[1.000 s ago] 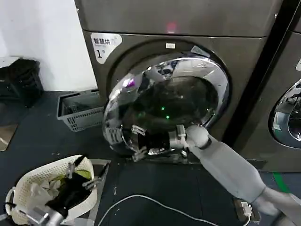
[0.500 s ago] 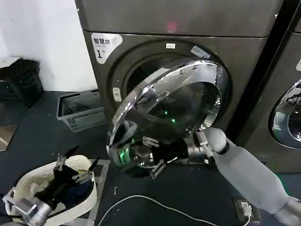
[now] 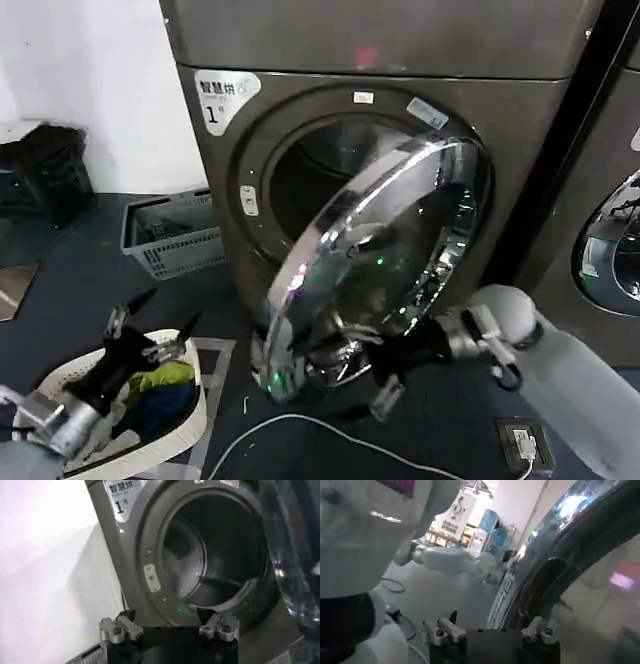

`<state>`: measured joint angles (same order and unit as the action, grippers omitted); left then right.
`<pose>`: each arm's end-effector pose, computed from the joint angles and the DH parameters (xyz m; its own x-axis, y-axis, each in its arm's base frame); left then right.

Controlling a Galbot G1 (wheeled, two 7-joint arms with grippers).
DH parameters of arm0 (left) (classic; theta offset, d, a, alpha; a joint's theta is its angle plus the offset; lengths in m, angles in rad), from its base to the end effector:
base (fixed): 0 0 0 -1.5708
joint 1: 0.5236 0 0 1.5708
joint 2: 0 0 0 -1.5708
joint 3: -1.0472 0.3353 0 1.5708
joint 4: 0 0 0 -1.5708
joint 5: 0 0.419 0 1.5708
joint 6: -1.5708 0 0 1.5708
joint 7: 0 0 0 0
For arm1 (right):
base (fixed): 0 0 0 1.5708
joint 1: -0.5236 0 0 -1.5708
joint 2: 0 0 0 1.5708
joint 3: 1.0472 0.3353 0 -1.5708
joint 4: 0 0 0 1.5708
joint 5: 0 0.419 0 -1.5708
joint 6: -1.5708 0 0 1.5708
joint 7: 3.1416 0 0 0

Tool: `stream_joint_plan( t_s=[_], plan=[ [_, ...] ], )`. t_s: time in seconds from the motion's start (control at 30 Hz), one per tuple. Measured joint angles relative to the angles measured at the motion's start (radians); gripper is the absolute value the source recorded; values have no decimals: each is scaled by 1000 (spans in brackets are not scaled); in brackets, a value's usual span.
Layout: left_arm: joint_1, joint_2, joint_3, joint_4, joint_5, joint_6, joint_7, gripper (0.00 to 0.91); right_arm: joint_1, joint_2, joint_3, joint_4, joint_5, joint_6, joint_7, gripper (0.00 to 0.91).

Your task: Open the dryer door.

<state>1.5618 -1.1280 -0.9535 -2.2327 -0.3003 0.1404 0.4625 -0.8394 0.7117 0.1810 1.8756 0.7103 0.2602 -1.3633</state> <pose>0.2560 0.1578 -0.1577 -0.9337 0.3577 0.0179 0.3455 0.8866 0.3075 0.4176 -0.0710 -0.1557 0.2369 -0.9673 0.0903 -0.8748 -0.2528 -0.4133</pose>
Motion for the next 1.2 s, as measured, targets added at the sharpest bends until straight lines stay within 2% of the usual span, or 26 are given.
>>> stream_joint_plan(
  t_s=[0.13,0.27,0.4,0.53,0.63,0.77,0.93,1.1,1.17,1.2],
  plan=[
    [-72,49,72,48,-10,-10,19,907,-254,4,269,80,10,13,23,907],
    [-162,103,159,102,-30,-21,30,907,-522,88,571,148,35,41,22,907],
    [-261,152,257,160,-47,-34,35,907,-748,234,849,181,46,125,57,907],
    [-355,189,350,210,-52,-52,43,907,-895,381,1080,178,62,215,168,907],
    [-421,202,431,244,-45,-70,46,907,-936,485,1227,157,29,281,309,907],
    [-504,191,551,285,-35,-73,46,907,-944,594,1385,119,-77,291,573,907],
    [-594,166,658,324,-33,-71,50,907,-924,669,1565,41,-232,177,927,907],
    [-657,149,731,350,-27,-71,58,907,-886,705,1722,-9,-306,-17,1215,907],
    [-680,138,764,359,-21,-71,63,907,-880,713,1766,-9,-313,-100,1312,907],
    [-691,133,779,363,-17,-71,66,907,-875,712,1782,-12,-326,-115,1348,907]
  ],
)
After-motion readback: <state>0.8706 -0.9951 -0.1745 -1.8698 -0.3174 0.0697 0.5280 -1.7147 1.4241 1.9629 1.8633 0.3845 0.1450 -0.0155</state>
